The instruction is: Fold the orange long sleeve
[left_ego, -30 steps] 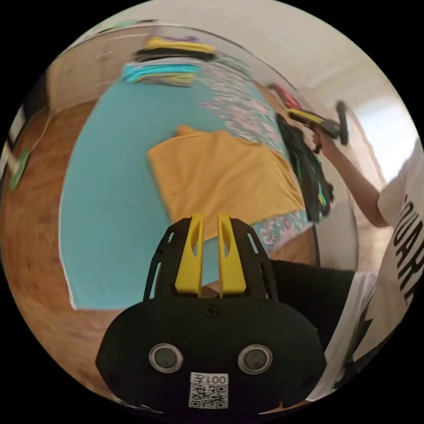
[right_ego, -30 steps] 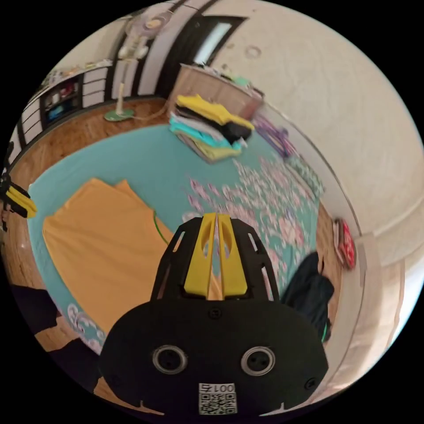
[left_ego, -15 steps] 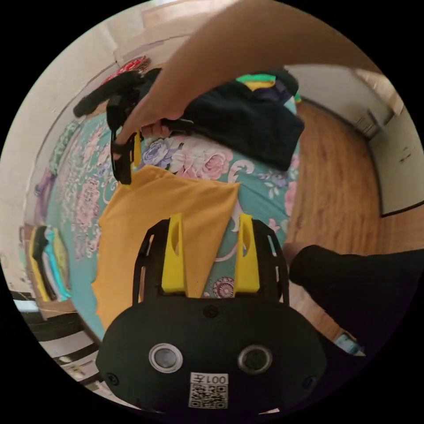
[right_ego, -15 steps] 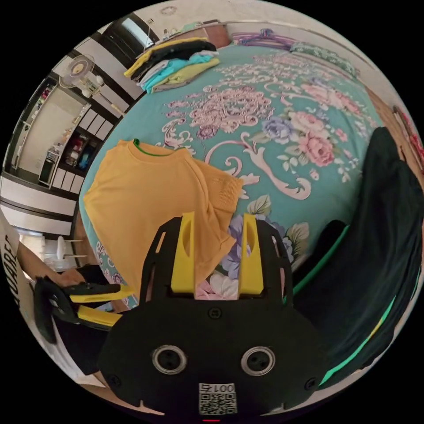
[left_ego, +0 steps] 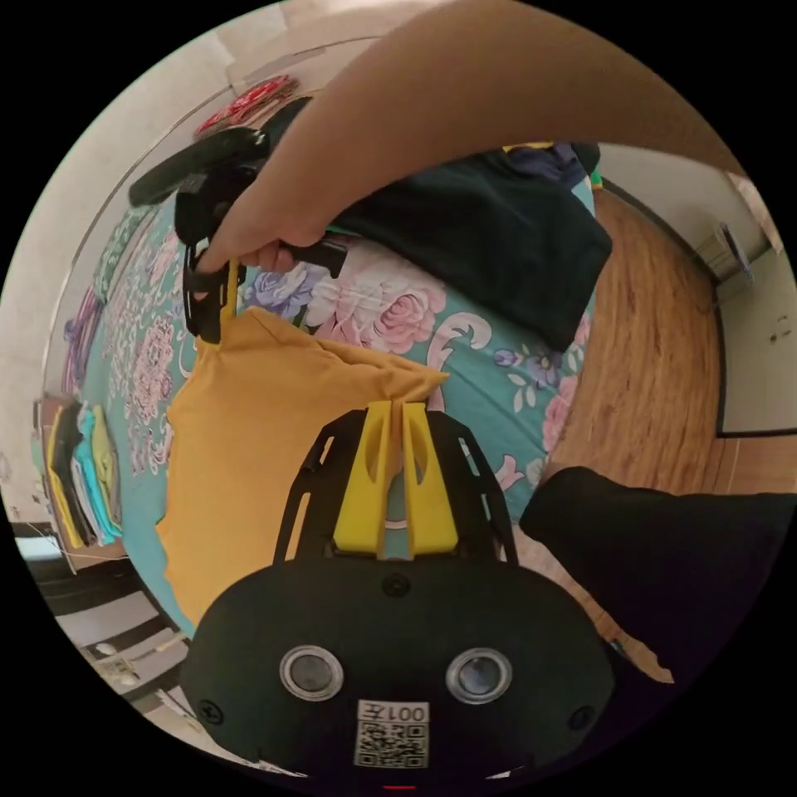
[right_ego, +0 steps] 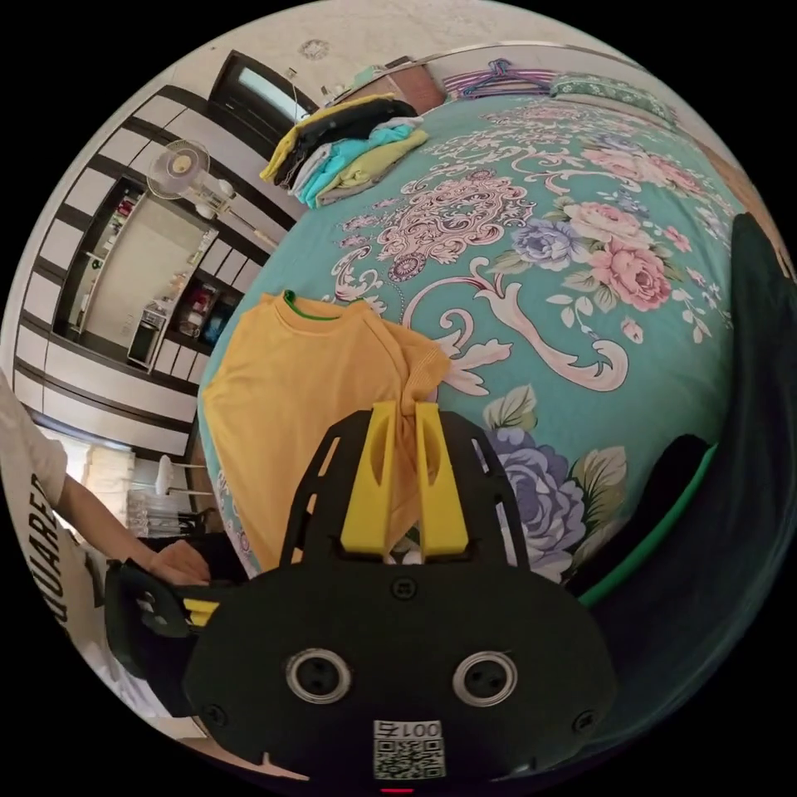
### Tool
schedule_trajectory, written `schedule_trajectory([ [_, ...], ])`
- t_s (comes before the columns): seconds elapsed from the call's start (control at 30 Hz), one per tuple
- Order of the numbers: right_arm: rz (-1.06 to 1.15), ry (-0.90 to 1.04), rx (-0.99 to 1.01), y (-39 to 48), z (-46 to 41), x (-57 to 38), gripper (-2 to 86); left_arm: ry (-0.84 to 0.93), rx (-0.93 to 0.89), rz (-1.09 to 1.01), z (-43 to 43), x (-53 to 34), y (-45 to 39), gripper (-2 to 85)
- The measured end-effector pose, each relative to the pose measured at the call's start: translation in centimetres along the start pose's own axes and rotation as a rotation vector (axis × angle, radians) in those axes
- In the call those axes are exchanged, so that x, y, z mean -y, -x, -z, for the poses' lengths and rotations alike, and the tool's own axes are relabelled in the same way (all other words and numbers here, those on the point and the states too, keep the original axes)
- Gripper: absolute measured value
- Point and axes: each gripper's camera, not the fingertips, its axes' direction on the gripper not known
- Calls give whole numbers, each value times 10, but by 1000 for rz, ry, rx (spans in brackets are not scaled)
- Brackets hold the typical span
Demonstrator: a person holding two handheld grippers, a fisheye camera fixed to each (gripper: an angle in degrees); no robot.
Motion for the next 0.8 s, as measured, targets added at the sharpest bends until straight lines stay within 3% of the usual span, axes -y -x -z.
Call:
schedule_trajectory([
  [0.2,-107,-91,196,-51,47,2,23,-202,-228,231,39,-35,59,-11],
  [0.33,-158,-43,240,-62,73,24,20,-389,-448,438,72,-89,116,-12],
  [0.47,-84,-40,388,-26,95,89,17,-624,-623,705,112,-183,185,-12],
  [0.57,68,4,420,38,77,159,16,-770,-634,912,141,-277,229,-12],
  [0.7,254,138,341,126,-5,232,22,-756,-509,1152,150,-396,266,-11],
  [0.8,358,272,302,171,-106,257,25,-565,-440,1345,112,-485,280,-10],
])
